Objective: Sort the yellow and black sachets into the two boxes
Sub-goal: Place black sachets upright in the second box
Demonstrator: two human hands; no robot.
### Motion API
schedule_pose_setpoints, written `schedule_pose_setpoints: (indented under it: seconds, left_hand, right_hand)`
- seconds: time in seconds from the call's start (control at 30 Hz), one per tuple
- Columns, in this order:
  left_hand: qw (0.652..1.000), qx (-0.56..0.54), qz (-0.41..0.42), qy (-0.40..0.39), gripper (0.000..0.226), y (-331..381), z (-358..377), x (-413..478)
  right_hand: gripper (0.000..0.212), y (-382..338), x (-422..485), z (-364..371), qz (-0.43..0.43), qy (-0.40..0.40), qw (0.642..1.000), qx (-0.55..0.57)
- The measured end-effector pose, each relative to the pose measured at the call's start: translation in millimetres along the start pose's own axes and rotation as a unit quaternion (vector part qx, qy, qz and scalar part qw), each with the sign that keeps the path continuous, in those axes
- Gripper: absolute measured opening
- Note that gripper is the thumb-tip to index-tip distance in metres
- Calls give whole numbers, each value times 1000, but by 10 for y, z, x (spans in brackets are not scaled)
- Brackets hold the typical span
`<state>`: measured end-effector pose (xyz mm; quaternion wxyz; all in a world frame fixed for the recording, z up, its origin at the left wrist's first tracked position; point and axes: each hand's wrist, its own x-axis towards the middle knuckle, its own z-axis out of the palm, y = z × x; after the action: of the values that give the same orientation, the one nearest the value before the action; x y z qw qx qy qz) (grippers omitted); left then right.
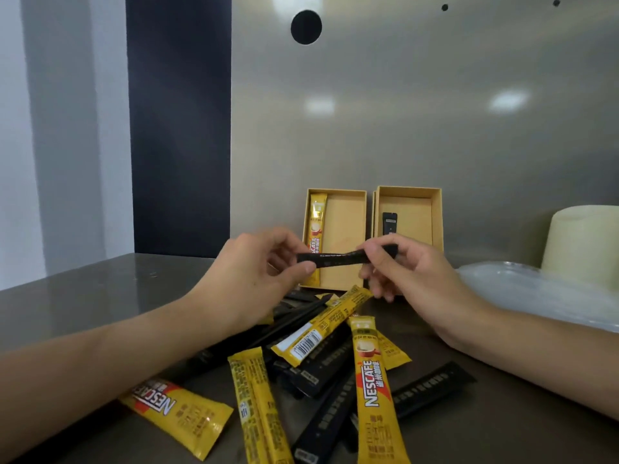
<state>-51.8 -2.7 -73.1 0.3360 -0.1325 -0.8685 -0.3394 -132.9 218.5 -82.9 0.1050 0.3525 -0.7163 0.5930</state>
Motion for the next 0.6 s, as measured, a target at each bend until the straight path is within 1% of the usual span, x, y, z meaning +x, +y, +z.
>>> schedule_pose_setpoints:
  seconds: [0.07, 0.13, 0.2, 0.3, 0.33, 0.43, 0.6]
  left_hand:
    - [996, 46, 67, 25, 8, 37, -32, -19]
    - [988, 83, 121, 45, 10, 66, -48, -34]
    - [991, 73, 101, 43, 17, 67, -54, -31]
    - [999, 32, 42, -6, 36, 33, -25, -36]
    - [999, 12, 30, -17, 37, 24, -17, -37]
    - [999, -45, 3, -18, 27, 19, -15, -24]
    - [998, -68, -6, -14, 19, -12, -2, 3]
  right_hand:
    - [40, -4, 1, 6, 18, -20, 999, 46]
    - [34, 5, -4, 8, 25, -19, 997, 69]
    - [32, 23, -5, -5, 26, -13, 996, 82]
    - [30, 32, -7, -20, 12, -17, 998, 64]
    - [28, 33, -8, -22, 8, -16, 998, 59]
    - [24, 32, -9, -29, 9, -12, 998, 59]
    - [25, 38, -8, -34, 13, -10, 998, 61]
